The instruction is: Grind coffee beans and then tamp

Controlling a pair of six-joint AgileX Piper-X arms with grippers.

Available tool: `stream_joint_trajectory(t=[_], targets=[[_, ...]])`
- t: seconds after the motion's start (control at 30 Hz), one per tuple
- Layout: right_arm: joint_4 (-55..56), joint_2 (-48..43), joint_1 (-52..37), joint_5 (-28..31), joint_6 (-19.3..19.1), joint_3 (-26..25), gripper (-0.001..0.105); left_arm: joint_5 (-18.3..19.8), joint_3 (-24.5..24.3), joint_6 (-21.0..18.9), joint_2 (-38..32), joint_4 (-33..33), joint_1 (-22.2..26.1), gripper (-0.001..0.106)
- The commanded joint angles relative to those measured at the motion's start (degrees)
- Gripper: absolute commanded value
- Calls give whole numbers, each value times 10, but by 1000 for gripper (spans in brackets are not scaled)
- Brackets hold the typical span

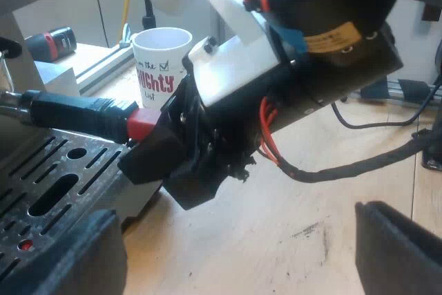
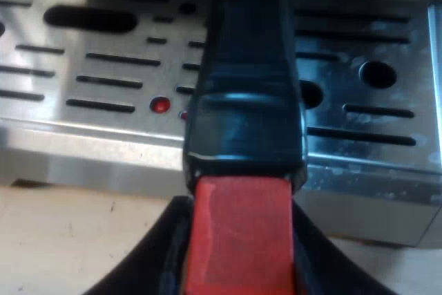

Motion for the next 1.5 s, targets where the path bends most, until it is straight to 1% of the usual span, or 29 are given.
stream_joint_trajectory(t=[0.03, 0.1, 0.17, 0.27, 0.43, 0.6, 0.73, 0.8, 0.93, 1.03, 1.07, 1.13, 1.3, 1.37, 1.5], targets=[[-12, -14, 25, -15, -28, -6, 0, -4, -5, -11, -3, -4, -1, 71], [-1, -15, 37, 5, -26, -6, 0, -4, -5, -11, -3, -4, -1, 71], [15, -17, 43, 14, -10, -6, 0, -4, -5, -11, -3, -4, -1, 71], [58, -23, 50, 24, 34, -4, 0, -4, -5, -11, -3, -4, -1, 71], [62, -42, 66, 41, 36, 14, 0, -4, -5, -11, -3, -4, -1, 71], [68, -68, 88, 48, 51, 35, 0, -4, -5, -11, -3, -4, -1, 71], [108, -95, 110, 58, 62, 41, 0, -4, -7, -11, -3, 0, -1, 71], [124, -104, 118, 61, 62, 41, 0, -4, -15, -11, -3, 16, -1, 71], [155, -130, 144, 67, 62, 41, 0, -4, -45, -7, -3, 83, -1, 71], [179, -147, 162, 67, 62, 41, 0, -4, -67, 10, -3, 122, -1, 71], [187, -152, 169, 67, 61, 41, 0, -4, -76, 17, -4, 134, -1, 71], [195, -161, 178, 66, 51, 41, 0, -4, -89, 18, -4, 148, -1, 71], [197, -183, 197, 39, -9, 41, 0, -8, -118, 18, -18, 195, -1, 71], [198, -191, 197, 12, -36, 41, 0, -8, -133, 21, -33, 216, -1, 71], [196, -200, 197, -22, -70, 41, 0, -13, -152, 20, -56, 228, -1, 71]])
